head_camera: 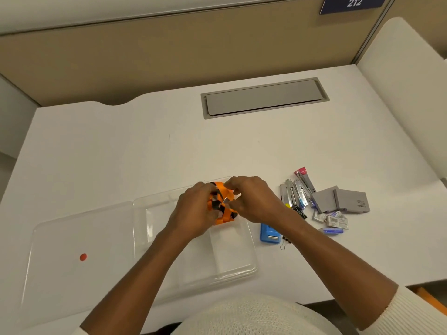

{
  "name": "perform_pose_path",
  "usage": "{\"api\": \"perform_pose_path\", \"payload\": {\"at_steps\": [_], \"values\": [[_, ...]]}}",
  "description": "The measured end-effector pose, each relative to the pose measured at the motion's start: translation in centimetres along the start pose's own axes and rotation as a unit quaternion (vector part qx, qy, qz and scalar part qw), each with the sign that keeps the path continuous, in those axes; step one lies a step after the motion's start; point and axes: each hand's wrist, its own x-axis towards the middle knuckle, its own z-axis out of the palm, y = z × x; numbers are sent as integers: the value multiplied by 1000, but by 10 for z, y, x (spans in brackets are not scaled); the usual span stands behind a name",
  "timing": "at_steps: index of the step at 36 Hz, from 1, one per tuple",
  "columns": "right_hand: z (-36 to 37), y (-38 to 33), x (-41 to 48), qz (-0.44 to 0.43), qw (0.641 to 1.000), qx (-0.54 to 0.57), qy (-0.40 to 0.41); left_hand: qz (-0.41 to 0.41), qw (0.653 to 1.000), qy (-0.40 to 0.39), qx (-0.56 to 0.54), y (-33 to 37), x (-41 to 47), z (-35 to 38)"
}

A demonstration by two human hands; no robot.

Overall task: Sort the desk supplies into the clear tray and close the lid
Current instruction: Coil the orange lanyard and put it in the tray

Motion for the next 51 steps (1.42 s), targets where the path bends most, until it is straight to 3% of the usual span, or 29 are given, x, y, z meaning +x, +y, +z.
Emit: {"api": "perform_pose_path", "payload": {"at_steps": [4, 13, 17, 20, 25, 36, 44, 51], "values": [[16, -1, -1, -28, 997, -72, -20, 67, 993, -37, 85, -2, -2, 11], [41, 2, -5, -94, 978, -173, -64, 89, 979, -58, 174, -3, 14, 24], [33, -3, -13, -115, 975, -178, 66, 75, 986, 9, 147, -1, 12, 21], [34, -3, -15, -85, 966, -216, 114, 67, 987, 10, 144, -3, 11, 23], [48, -1, -13, -3, 972, -229, 57, 78, 984, -35, 155, -9, 11, 32], [49, -1, -3, 59, 976, -200, 71, 85, 981, -9, 177, -10, 10, 35], [53, -20, -6, -11, 984, -160, 78, 90, 985, -4, 147, -15, 7, 33], [74, -17, -8, -44, 956, -290, 26, 102, 972, -18, 209, -21, 8, 34]]}}
